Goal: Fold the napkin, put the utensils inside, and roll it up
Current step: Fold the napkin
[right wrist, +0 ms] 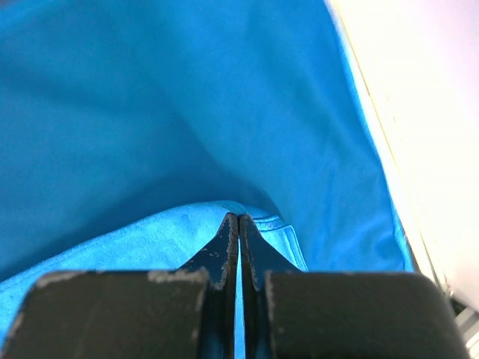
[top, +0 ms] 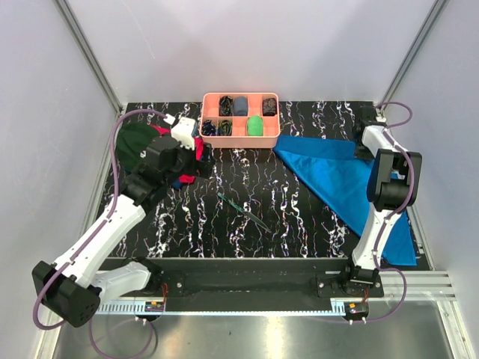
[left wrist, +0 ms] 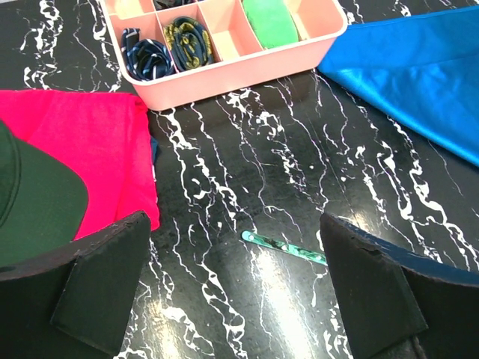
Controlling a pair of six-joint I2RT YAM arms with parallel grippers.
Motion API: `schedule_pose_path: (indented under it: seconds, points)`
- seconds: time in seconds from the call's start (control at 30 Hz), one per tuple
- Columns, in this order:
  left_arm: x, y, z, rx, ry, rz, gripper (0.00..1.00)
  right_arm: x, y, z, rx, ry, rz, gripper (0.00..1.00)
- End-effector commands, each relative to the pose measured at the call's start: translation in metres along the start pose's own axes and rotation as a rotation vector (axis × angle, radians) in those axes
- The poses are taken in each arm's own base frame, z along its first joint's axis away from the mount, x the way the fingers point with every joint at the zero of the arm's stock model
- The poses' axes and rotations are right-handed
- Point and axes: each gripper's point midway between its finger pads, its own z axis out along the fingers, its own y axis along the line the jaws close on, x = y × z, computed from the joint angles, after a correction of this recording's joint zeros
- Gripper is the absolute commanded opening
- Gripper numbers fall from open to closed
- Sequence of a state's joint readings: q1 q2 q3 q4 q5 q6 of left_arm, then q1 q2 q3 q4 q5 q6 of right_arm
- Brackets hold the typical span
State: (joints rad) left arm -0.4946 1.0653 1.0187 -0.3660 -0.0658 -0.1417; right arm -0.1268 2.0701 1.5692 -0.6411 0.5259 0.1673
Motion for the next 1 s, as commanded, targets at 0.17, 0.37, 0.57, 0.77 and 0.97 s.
schedule_pose_path:
  seconds: [0.17, 0.37, 0.57, 0.77, 0.97]
  points:
    - [-0.003, 0.011, 0.017, -0.048, -0.029, 0.031, 0.99, -0.057, -0.015, 0.025, 0.04, -0.085, 0.061, 0.0]
    - [0.002, 0.018, 0.025, -0.082, -0.009, 0.054, 0.99, -0.069, -0.017, 0.045, 0.051, -0.087, 0.069, 0.0]
    - [0.007, 0.022, 0.029, -0.098, 0.009, 0.065, 0.99, -0.084, -0.019, 0.053, 0.049, -0.106, 0.089, 0.0]
    - [0.008, 0.025, 0.032, -0.105, 0.014, 0.064, 0.99, -0.097, -0.02, 0.056, 0.063, -0.13, 0.095, 0.0]
    - [0.01, 0.027, 0.033, -0.11, 0.02, 0.063, 0.99, -0.108, -0.024, 0.057, 0.077, -0.153, 0.107, 0.0]
